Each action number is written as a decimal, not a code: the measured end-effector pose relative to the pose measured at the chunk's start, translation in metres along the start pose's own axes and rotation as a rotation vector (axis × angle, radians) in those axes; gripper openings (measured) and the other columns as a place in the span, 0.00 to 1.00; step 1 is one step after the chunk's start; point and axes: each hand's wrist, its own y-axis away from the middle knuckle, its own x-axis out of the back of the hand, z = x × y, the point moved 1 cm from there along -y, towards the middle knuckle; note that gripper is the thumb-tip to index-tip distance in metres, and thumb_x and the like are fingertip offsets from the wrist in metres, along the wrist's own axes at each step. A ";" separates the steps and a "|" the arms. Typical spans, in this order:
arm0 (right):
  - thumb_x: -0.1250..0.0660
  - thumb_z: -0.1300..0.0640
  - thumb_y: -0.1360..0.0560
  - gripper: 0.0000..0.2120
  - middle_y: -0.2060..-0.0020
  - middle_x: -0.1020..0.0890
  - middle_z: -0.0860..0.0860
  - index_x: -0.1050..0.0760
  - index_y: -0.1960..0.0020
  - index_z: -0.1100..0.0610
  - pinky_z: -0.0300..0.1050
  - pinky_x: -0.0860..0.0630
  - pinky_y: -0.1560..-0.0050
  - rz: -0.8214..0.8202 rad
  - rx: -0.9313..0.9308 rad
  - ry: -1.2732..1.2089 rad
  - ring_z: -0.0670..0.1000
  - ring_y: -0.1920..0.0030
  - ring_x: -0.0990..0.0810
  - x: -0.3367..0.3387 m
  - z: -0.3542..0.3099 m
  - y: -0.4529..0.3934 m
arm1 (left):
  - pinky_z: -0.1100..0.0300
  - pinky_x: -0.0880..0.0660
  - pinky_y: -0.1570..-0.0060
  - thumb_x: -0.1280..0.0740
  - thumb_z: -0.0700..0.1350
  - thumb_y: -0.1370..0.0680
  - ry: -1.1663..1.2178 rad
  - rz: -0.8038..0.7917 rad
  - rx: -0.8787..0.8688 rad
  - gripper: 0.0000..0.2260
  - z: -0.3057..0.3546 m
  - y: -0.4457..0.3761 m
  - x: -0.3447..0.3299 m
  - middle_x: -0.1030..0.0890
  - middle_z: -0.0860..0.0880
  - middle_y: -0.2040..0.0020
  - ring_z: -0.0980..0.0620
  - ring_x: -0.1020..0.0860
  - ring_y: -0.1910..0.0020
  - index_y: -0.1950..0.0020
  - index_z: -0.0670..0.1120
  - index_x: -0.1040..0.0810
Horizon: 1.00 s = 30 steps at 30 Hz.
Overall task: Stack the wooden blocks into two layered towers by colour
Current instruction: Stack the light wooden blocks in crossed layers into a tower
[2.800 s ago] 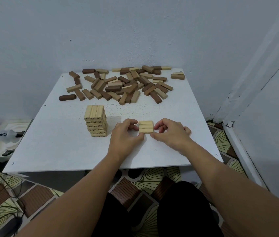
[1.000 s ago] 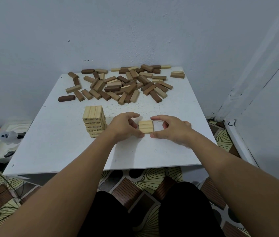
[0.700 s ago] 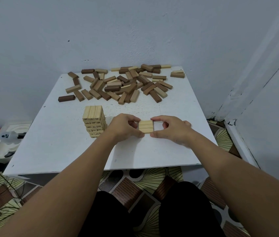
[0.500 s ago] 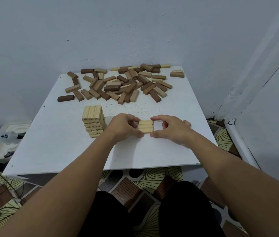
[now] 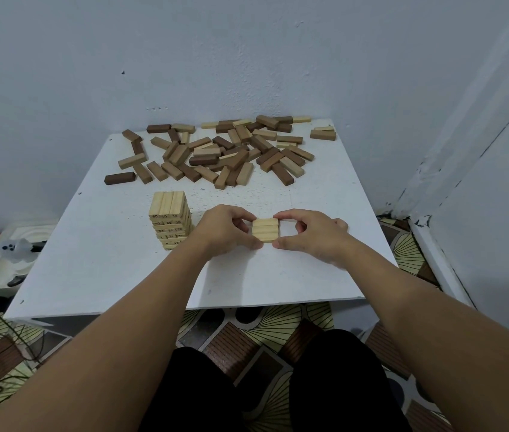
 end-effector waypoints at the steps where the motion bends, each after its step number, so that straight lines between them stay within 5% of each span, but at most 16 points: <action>1: 0.23 0.37 0.29 0.25 0.57 0.26 0.43 0.24 0.35 0.34 0.53 0.40 0.38 0.006 0.003 0.004 0.43 0.51 0.26 0.000 -0.001 0.000 | 0.59 0.29 0.59 0.15 0.45 0.34 -0.009 0.002 -0.006 0.22 0.000 0.000 0.000 0.15 0.48 0.56 0.54 0.21 0.59 0.42 0.52 0.15; 11: 0.25 0.38 0.28 0.18 0.66 0.29 0.43 0.25 0.39 0.32 0.55 0.35 0.44 0.026 0.091 -0.023 0.44 0.61 0.27 0.003 -0.001 0.006 | 0.63 0.39 0.71 0.17 0.57 0.34 -0.092 0.065 -0.089 0.27 0.008 0.007 0.001 0.28 0.56 0.69 0.60 0.32 0.74 0.36 0.57 0.17; 20: 0.23 0.45 0.27 0.20 0.71 0.29 0.41 0.23 0.39 0.32 0.52 0.34 0.48 0.071 0.187 -0.166 0.41 0.67 0.28 0.024 -0.031 0.008 | 0.61 0.36 0.68 0.19 0.52 0.29 -0.192 0.157 -0.169 0.27 0.045 0.025 0.032 0.26 0.53 0.66 0.56 0.28 0.67 0.31 0.55 0.19; 25: 0.24 0.41 0.30 0.21 0.70 0.30 0.42 0.24 0.39 0.29 0.52 0.34 0.48 0.074 0.268 -0.201 0.43 0.67 0.30 0.026 -0.060 0.002 | 0.71 0.37 0.74 0.18 0.48 0.29 -0.190 0.218 -0.219 0.24 0.058 0.044 0.068 0.29 0.60 0.66 0.59 0.30 0.67 0.34 0.53 0.17; 30: 0.23 0.41 0.30 0.21 0.70 0.31 0.42 0.23 0.40 0.31 0.49 0.36 0.49 0.052 0.321 -0.209 0.42 0.67 0.30 0.012 -0.096 -0.004 | 0.63 0.35 0.70 0.17 0.52 0.31 -0.224 0.220 -0.201 0.25 0.049 0.064 0.106 0.29 0.57 0.64 0.57 0.30 0.67 0.35 0.55 0.17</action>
